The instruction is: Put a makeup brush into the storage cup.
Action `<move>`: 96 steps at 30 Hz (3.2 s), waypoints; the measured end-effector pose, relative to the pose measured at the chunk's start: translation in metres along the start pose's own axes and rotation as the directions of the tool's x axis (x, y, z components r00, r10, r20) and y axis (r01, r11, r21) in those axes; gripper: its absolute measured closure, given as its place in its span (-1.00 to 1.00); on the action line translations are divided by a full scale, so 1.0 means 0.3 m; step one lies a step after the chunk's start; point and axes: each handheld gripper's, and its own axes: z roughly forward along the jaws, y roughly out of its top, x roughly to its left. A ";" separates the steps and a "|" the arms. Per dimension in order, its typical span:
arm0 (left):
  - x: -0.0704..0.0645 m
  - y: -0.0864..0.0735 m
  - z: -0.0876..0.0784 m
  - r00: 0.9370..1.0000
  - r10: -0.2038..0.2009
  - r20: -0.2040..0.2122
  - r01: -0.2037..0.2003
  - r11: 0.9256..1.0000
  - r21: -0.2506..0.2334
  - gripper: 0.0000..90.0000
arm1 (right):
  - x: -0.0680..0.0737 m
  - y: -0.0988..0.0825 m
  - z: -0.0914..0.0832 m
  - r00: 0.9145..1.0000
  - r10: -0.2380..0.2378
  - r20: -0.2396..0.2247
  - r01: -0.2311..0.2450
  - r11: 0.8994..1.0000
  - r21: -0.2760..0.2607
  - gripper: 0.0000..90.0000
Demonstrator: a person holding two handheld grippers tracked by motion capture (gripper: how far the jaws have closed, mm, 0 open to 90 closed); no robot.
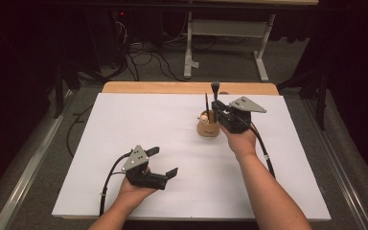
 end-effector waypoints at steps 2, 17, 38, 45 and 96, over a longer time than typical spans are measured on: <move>0.000 0.001 -0.001 1.000 0.001 0.000 -0.001 1.000 -0.003 -0.98 | 0.000 0.006 0.006 1.000 0.004 0.001 -0.004 1.000 -0.001 0.80; 0.004 0.003 -0.005 1.000 -0.003 0.000 0.003 1.000 -0.005 -0.98 | -0.008 0.014 0.036 1.000 -0.006 0.003 0.006 1.000 0.011 0.80; 0.008 0.001 -0.007 1.000 -0.006 -0.003 0.006 1.000 -0.002 -0.98 | -0.035 -0.073 0.071 1.000 0.023 0.018 -0.024 0.997 0.072 0.80; 0.007 0.001 -0.007 1.000 -0.003 -0.004 0.003 1.000 -0.001 -0.98 | -0.038 -0.100 0.072 0.999 0.039 0.022 -0.041 0.995 0.096 0.79; 0.011 0.005 -0.009 1.000 -0.003 -0.012 0.002 1.000 -0.008 -0.98 | -0.038 -0.118 -0.012 0.999 0.047 -0.002 -0.046 0.990 0.137 0.60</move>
